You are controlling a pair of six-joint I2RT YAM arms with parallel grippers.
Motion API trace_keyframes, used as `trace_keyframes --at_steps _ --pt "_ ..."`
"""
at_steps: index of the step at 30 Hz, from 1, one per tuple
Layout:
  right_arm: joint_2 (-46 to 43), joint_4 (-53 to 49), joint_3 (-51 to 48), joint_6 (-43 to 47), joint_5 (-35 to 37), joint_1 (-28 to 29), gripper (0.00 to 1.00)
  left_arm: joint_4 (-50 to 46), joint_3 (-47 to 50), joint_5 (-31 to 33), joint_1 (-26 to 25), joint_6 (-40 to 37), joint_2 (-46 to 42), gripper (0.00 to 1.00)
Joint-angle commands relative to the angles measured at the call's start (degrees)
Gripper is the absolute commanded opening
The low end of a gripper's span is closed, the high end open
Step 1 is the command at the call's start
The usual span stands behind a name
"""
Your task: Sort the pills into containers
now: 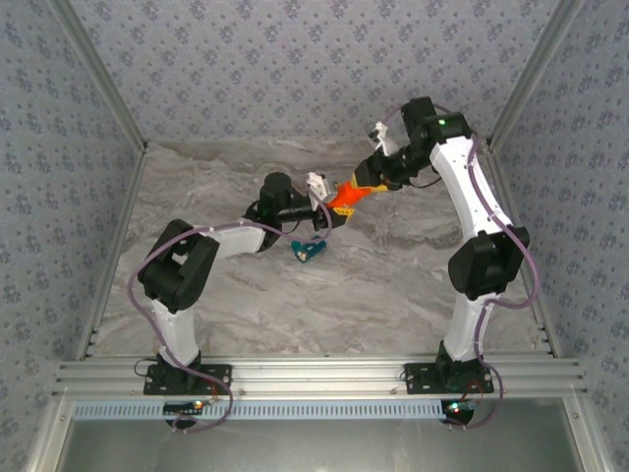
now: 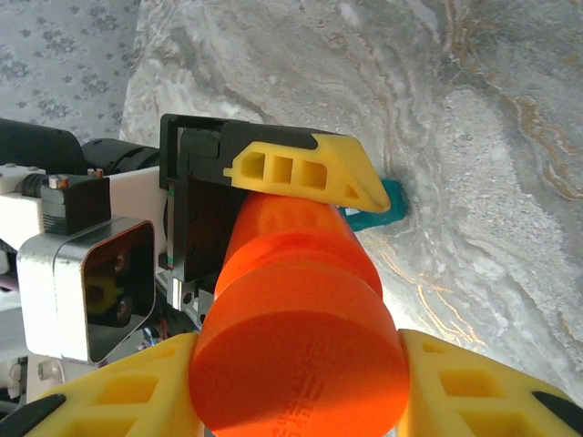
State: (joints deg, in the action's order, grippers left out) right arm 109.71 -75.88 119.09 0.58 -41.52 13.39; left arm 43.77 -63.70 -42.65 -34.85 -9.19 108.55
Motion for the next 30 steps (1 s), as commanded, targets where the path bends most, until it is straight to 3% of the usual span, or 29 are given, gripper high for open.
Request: trace_keyframes --at_steps 1,22,30 --pt "0.44 -1.82 -1.12 3.68 -3.3 0.2 0.39 -4.4 -0.77 -4.52 -0.21 -4.51 -4.09 0.0" --pt "1.18 -2.55 -2.64 6.54 -10.41 1.38 0.39 -11.25 -5.64 -9.76 -0.41 -7.21 -5.04 0.0" --pt "2.92 -3.88 -0.71 6.56 -9.61 3.93 0.38 -9.84 -6.46 -6.47 -1.32 -6.98 -4.27 0.0"
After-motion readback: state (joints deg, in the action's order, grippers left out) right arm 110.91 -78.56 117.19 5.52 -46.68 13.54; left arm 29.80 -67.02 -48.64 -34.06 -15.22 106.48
